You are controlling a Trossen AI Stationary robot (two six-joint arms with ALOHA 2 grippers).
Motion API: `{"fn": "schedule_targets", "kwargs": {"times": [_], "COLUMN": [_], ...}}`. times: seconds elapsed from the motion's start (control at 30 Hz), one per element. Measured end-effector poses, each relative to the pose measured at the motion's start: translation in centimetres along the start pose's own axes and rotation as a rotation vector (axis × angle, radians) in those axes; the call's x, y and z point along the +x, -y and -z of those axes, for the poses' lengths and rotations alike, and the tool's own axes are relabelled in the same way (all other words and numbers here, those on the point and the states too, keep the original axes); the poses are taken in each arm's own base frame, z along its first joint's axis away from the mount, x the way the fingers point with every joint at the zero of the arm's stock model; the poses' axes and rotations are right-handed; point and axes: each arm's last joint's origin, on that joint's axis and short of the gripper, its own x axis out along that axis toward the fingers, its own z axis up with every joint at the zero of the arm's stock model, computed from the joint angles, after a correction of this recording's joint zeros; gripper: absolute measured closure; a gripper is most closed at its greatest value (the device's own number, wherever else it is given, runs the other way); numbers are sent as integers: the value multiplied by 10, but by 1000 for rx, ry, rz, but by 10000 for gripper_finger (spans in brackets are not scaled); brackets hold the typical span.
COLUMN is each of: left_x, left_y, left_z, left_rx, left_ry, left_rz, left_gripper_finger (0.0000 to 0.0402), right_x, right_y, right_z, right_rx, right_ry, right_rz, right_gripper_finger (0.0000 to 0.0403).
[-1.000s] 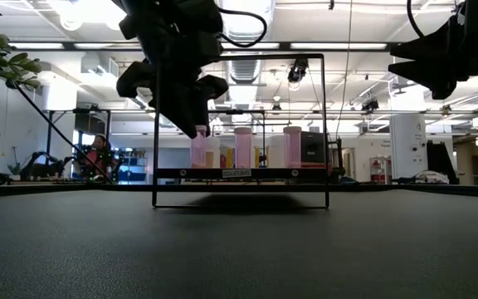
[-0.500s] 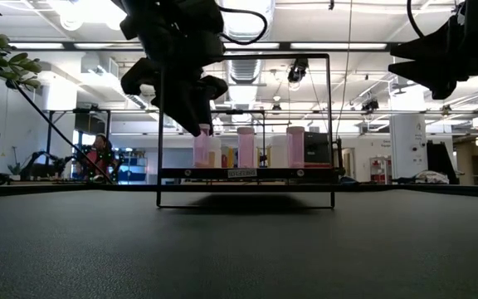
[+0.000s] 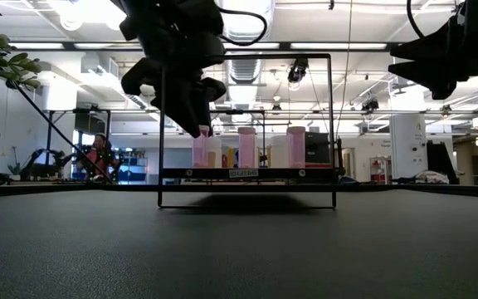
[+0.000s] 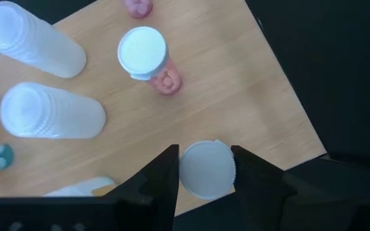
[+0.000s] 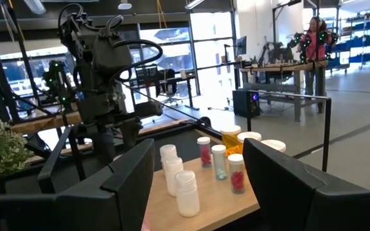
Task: Pick and place medicine bottles onto shelf by color
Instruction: Put the pink pill bottle aligned with the other pink pill bottles on the shelf, then return to Home Position
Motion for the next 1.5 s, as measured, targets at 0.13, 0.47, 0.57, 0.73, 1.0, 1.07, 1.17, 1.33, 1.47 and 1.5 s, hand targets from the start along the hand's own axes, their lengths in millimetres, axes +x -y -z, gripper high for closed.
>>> {"fn": "schedule_targets", "kwargs": {"times": [0.13, 0.47, 0.57, 0.73, 1.0, 1.07, 1.17, 1.33, 1.47, 1.5], "left_x": [2, 2, 2, 2, 2, 2, 2, 1, 0, -1], "left_y": [1, 1, 1, -1, -2, -2, -2, -2, -3, -3], "left_z": [2, 3, 3, 3, 2, 2, 2, 2, 1, 1], "left_rx": [42, 105, 104, 100, 95, 96, 96, 91, 48, 46], "left_ry": [-8, -12, -10, -3, 1, 1, 1, 6, 13, 17], "left_rz": [6, 2, 0, -9, -14, -14, -15, -20, -25, -28], "left_gripper_finger": [281, 281, 281, 281, 270, 258, 241, 223, 215, 214], "right_x": [0, 0, 0, 0, 0, 0, 0, 0, 0, 0], "right_y": [0, 0, 0, 0, 0, 0, 0, 0, 0, 0], "right_z": [0, 0, 0, 0, 0, 0, 0, 0, 0, 0], "right_rx": [0, 0, 0, -1, -1, 0, -1, -1, -1, -1], "right_ry": [0, 0, 0, 0, 0, 0, 0, 0, 0, 0], "right_rz": [0, 0, 0, 0, 0, 0, 0, 0, 0, 0], "right_gripper_finger": [174, 174, 174, 174, 174, 174, 174, 174, 174, 174]}}
